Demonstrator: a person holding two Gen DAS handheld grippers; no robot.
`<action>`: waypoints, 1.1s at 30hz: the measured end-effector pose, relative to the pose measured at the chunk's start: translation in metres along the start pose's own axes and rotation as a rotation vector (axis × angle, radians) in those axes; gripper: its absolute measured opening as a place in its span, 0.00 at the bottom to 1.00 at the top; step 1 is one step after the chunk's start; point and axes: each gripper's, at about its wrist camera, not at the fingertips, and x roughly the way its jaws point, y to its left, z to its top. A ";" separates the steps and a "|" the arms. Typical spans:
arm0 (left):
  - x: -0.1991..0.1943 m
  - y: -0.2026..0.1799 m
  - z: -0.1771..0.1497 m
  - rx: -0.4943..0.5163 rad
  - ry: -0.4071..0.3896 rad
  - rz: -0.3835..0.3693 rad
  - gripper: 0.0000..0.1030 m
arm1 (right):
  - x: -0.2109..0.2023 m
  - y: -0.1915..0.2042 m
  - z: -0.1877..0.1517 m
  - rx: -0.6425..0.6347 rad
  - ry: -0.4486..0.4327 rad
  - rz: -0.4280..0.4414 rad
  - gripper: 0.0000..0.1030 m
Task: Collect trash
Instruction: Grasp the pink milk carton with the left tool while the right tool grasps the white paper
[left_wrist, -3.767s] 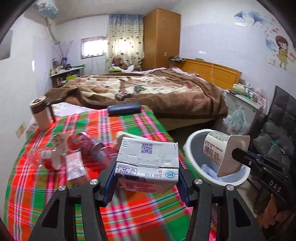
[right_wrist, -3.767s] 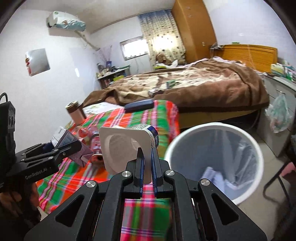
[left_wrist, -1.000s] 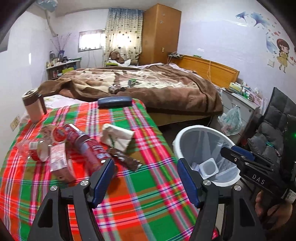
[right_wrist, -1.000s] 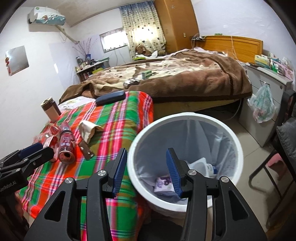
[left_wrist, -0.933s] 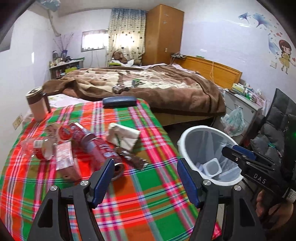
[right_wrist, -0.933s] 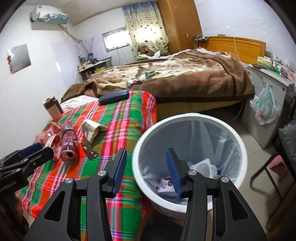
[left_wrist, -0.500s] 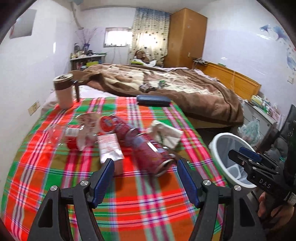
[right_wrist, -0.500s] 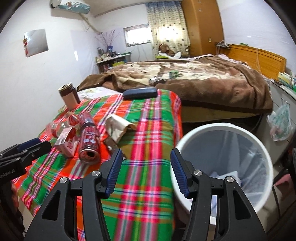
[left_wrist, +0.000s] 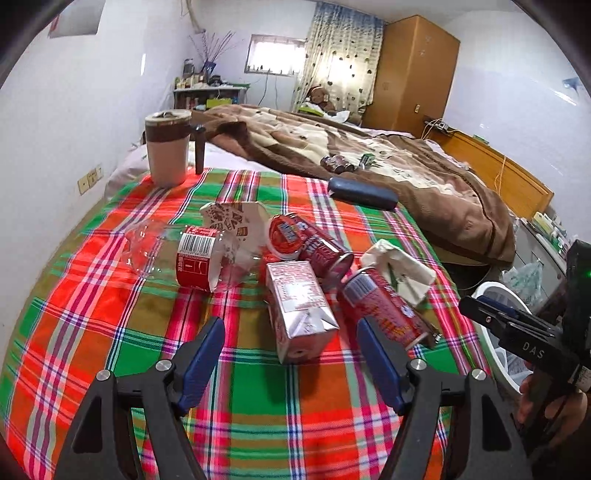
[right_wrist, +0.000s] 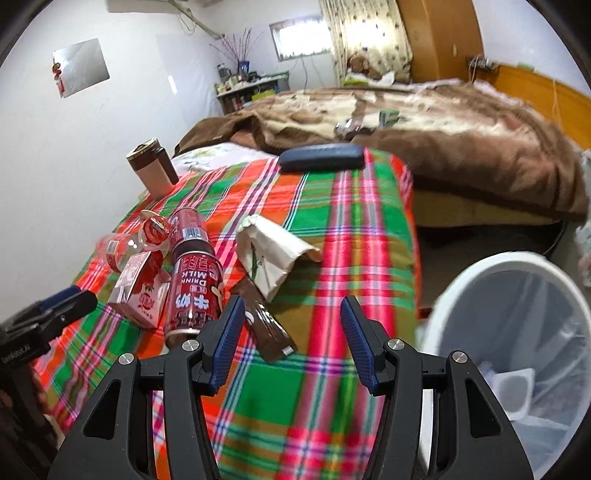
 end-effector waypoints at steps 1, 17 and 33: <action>0.003 0.000 0.000 -0.001 0.005 0.000 0.71 | 0.005 -0.001 0.002 0.011 0.015 0.020 0.54; 0.048 0.003 0.011 -0.016 0.062 -0.008 0.71 | 0.053 0.000 0.020 0.124 0.100 0.153 0.54; 0.072 0.003 0.018 -0.014 0.080 -0.012 0.49 | 0.066 0.000 0.025 0.156 0.094 0.195 0.22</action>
